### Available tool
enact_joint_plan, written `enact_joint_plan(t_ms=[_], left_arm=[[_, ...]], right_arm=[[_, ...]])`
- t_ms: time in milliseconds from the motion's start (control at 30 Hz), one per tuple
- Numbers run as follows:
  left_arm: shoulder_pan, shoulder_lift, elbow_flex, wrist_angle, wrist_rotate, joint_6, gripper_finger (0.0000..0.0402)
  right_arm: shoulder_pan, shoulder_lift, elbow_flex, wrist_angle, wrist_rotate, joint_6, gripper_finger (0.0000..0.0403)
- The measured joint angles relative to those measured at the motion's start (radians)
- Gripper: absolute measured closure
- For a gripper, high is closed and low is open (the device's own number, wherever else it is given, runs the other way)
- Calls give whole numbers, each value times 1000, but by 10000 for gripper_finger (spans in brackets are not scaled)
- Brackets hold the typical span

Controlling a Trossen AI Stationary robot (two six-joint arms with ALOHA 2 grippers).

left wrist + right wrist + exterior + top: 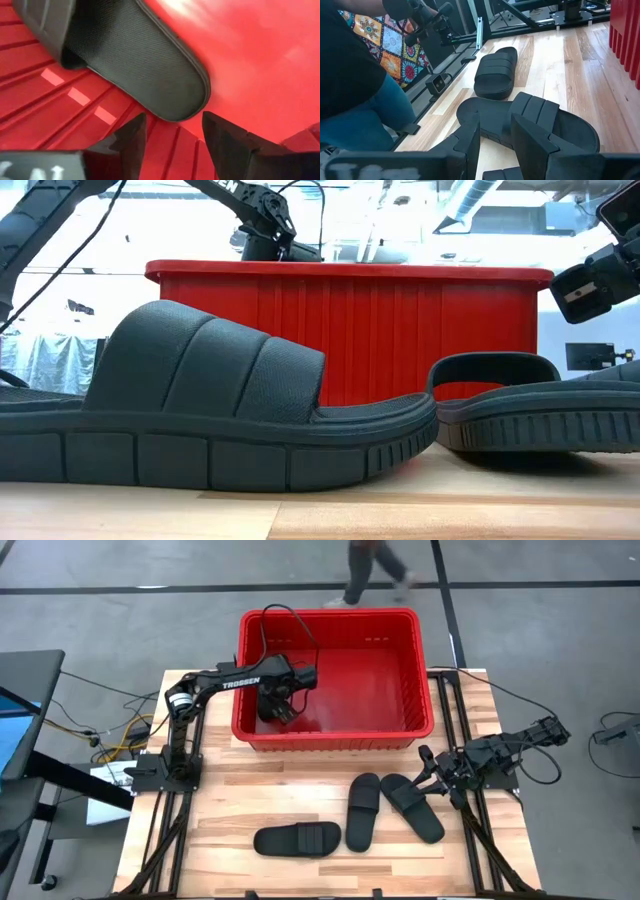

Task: Pick and place slides into bin
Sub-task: Put the black slide into the red container

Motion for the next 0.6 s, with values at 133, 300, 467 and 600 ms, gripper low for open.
enact_joint_plan(t_ms=[133, 300, 467, 600], left_arm=[[-2, -1, 49, -18, 0, 13, 217], [-19, -2, 161, -57, -3, 37, 217], [-34, -2, 313, -112, -4, 55, 217], [-51, -2, 474, -180, -7, 71, 217]], right_arm=[[0, 0, 0, 0, 0, 0, 301], [0, 0, 0, 0, 0, 0, 301], [0, 0, 0, 0, 0, 0, 301], [0, 0, 0, 0, 0, 0, 301]])
